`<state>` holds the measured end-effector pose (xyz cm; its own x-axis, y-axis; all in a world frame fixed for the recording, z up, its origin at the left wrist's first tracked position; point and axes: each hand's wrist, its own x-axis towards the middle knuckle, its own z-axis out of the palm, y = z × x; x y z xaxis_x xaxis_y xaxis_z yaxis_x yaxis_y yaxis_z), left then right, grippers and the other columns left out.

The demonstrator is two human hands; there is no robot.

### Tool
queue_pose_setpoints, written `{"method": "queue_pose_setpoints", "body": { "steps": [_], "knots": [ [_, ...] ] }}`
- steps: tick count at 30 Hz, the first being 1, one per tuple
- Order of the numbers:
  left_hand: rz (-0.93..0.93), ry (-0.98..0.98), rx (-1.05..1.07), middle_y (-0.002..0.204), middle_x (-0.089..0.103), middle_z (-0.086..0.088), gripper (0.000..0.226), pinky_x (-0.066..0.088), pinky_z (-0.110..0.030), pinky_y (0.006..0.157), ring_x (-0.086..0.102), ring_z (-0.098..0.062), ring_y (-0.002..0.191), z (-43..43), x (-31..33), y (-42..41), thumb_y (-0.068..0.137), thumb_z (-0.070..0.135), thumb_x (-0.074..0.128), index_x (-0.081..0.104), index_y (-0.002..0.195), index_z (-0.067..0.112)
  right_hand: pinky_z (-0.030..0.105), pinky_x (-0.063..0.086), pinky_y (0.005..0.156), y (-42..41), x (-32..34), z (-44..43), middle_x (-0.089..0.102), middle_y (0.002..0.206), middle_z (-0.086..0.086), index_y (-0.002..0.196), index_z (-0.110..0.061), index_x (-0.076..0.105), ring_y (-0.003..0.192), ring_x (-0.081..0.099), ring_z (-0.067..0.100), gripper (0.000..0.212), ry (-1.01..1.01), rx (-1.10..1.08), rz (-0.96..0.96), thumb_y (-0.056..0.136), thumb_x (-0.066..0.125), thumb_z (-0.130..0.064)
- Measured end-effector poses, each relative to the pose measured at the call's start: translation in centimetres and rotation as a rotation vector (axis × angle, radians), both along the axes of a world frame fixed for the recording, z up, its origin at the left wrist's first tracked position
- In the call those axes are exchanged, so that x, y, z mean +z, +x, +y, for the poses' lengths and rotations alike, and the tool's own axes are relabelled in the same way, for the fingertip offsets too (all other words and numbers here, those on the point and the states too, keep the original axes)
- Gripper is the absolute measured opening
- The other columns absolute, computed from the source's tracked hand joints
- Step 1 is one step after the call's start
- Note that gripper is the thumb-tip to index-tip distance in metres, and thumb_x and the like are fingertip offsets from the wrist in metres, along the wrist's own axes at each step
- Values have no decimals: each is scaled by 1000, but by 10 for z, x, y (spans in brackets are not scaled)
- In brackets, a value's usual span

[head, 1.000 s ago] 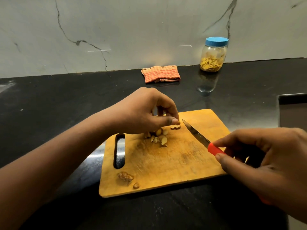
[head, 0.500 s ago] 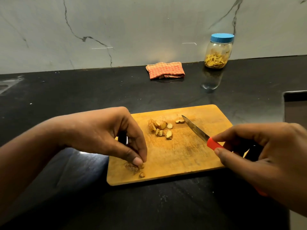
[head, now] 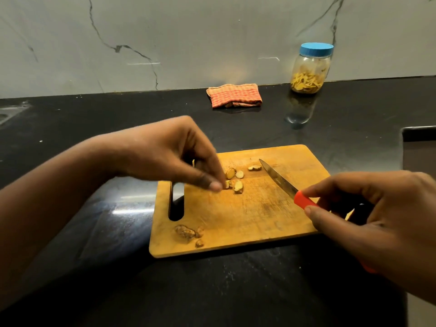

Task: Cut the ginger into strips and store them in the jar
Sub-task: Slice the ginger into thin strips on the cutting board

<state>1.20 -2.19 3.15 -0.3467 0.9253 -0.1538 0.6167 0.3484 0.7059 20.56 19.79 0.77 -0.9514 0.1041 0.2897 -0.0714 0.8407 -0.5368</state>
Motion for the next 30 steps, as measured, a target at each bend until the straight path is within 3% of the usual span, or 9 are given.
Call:
{"method": "queue_pose_setpoints", "body": {
  "steps": [2,5,9,13,17,20,24,30],
  "knots": [
    [69,76,82,90,76,10,22,57,-24,75,72,-10,87,15,-1,-3,82,23,73,77,103,16,17,45,40,-1,-1,0,66,69,-18,82,-41,71,50,61,5,13,-1,-7,10,69,73,-38],
    [228,56,158,78,67,30,22,49,-10,64,65,7,78,41,-7,-3,86,24,72,74,108,25,18,46,44,-3,-3,1,65,69,-18,83,-39,72,56,62,3,14,-8,-16,19,69,72,-39],
    [327,-56,154,94,63,23,25,44,-3,61,61,4,86,67,-17,-3,89,30,70,71,113,32,10,47,52,-9,-9,0,62,60,-18,84,-35,74,67,61,-5,17,32,-20,11,69,70,-39],
    [330,-72,167,96,70,15,18,51,-10,61,67,-6,85,74,-21,-8,87,29,72,75,105,32,7,45,57,-13,-11,0,62,60,-18,84,-35,74,72,60,-7,15,34,-23,5,70,70,-39],
    [353,-48,184,89,72,14,15,51,-9,66,66,-3,83,73,-24,-8,85,32,74,77,99,30,3,41,55,-15,-11,1,62,59,-17,83,-34,74,71,59,-6,14,44,-33,15,70,70,-38],
    [364,39,244,81,72,14,16,52,-11,61,66,-1,74,72,-30,-6,81,36,76,79,93,26,4,43,57,-16,-12,2,62,59,-18,84,-34,74,73,59,-6,16,40,-22,3,70,68,-40],
    [317,9,227,86,71,16,17,48,-7,62,64,1,81,66,-23,-8,86,28,73,76,102,33,0,40,54,-18,-11,0,62,59,-17,85,-32,75,73,59,-7,19,27,-9,5,70,68,-39],
    [275,-19,205,91,72,16,18,55,-24,72,63,-6,87,61,-22,-8,82,31,76,77,99,36,-4,33,48,-20,-12,-6,59,55,-19,81,-32,75,66,58,-7,14,46,-42,39,68,71,-36]
  ]
}}
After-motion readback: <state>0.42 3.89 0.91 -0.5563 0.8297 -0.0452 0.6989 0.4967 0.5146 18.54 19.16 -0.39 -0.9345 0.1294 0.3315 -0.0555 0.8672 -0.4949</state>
